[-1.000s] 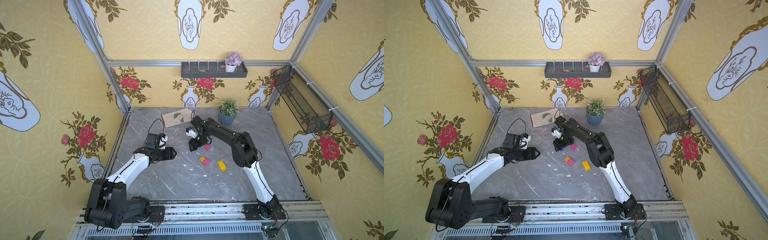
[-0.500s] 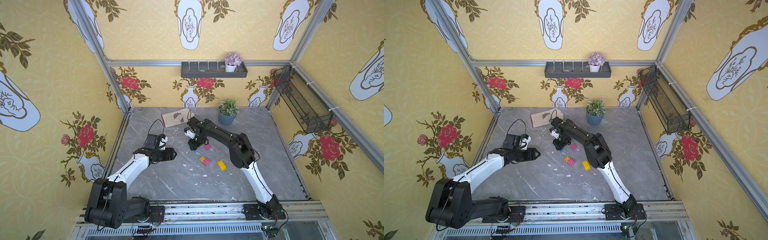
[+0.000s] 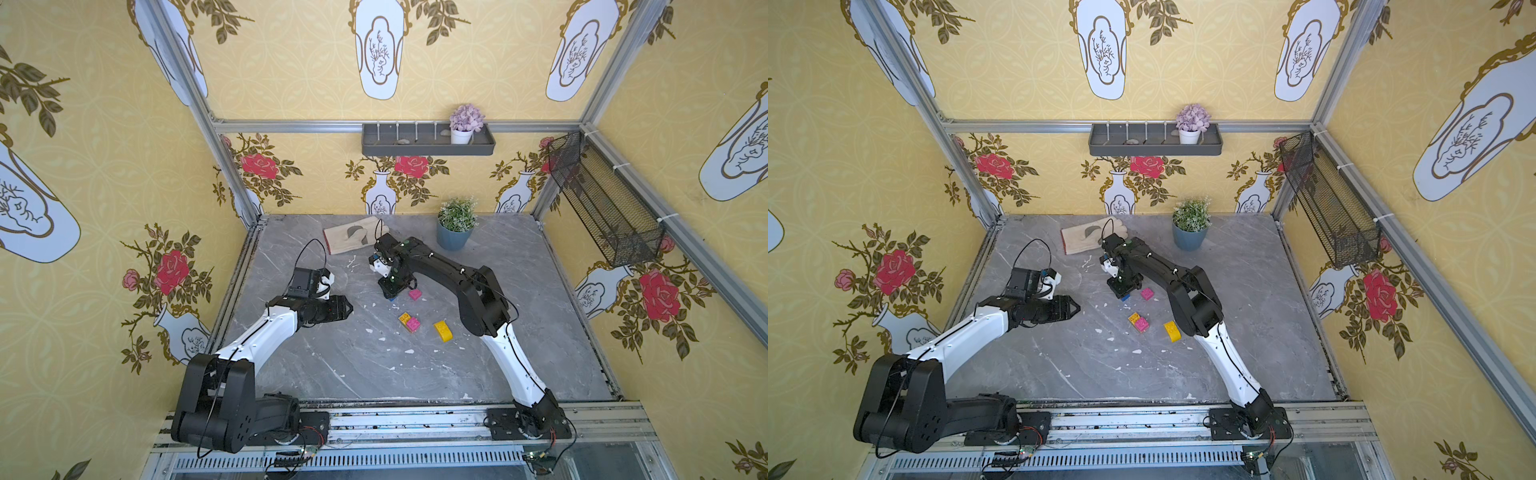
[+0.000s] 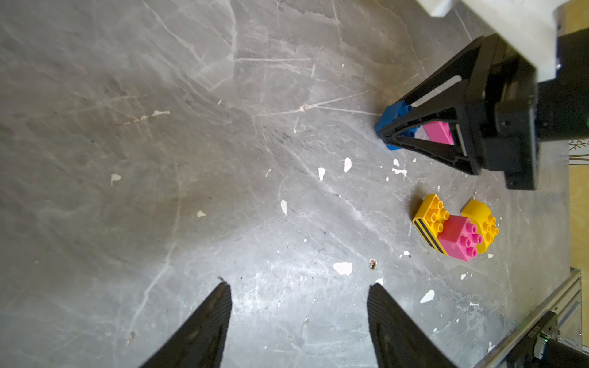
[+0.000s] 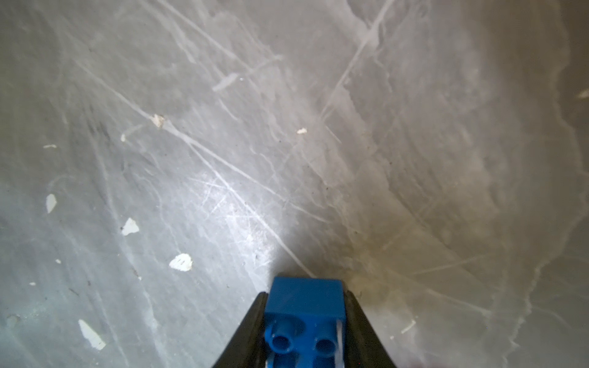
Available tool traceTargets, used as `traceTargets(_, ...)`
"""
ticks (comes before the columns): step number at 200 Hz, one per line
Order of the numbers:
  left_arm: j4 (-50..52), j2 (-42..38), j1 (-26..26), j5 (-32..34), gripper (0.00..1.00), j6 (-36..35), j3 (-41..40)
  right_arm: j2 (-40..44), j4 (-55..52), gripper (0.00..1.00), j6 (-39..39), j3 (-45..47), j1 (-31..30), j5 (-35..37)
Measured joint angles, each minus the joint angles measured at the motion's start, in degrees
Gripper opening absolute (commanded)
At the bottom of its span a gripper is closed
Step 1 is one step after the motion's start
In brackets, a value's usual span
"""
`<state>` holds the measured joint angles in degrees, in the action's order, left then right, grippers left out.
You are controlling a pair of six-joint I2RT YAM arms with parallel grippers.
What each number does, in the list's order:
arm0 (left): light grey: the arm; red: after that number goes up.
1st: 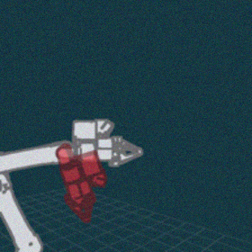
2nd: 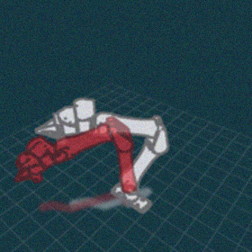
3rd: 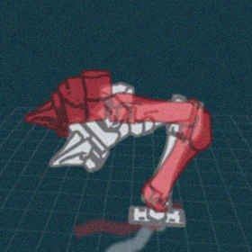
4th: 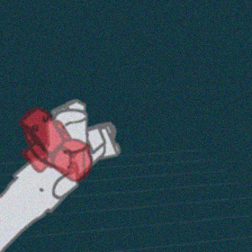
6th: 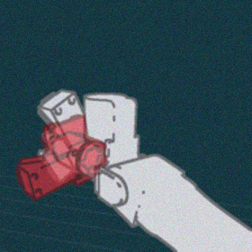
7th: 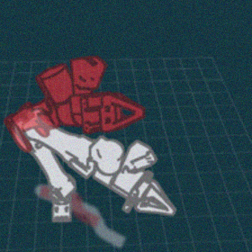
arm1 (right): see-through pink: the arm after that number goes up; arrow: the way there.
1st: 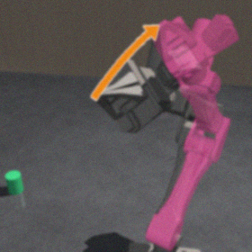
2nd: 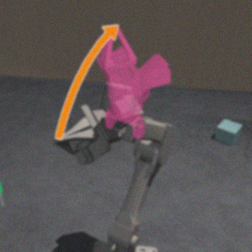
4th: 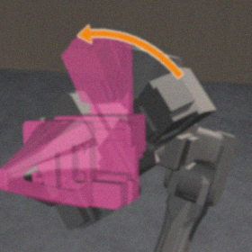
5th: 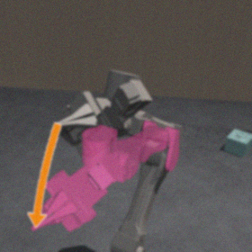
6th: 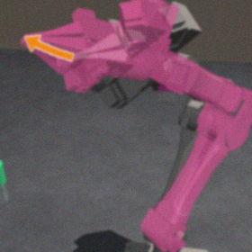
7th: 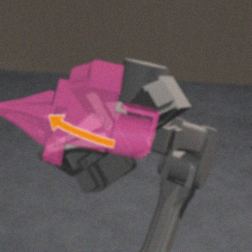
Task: Assemble the letter s with lego
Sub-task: Pick up the lego brick from the center of the board, then assemble the lego brick with the lego brick.
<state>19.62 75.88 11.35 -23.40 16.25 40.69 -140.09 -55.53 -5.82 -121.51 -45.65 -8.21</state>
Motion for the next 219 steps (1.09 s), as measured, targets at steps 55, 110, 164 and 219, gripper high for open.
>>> traceTargets(55,-1.4,0.9,0.0,-0.8,0.7,0.0,0.0,5.0,-1.8,0.34,2.1,0.3,1.6,2.6)
traceTargets(110,-8.2,2.9,0.9,-5.3,0.7,0.4,-0.1,13.0,-4.5,0.33,4.3,9.9,6.1,4.4)
traceTargets(164,-11.9,3.7,1.7,-9.9,0.7,-2.8,-0.2,10.4,-4.6,0.32,3.8,8.0,6.8,4.2)
traceTargets(219,-11.7,3.3,1.7,-10.9,0.71,-5.9,-1.2,7.6,-4.6,0.32,3.6,5.9,6.8,3.6)
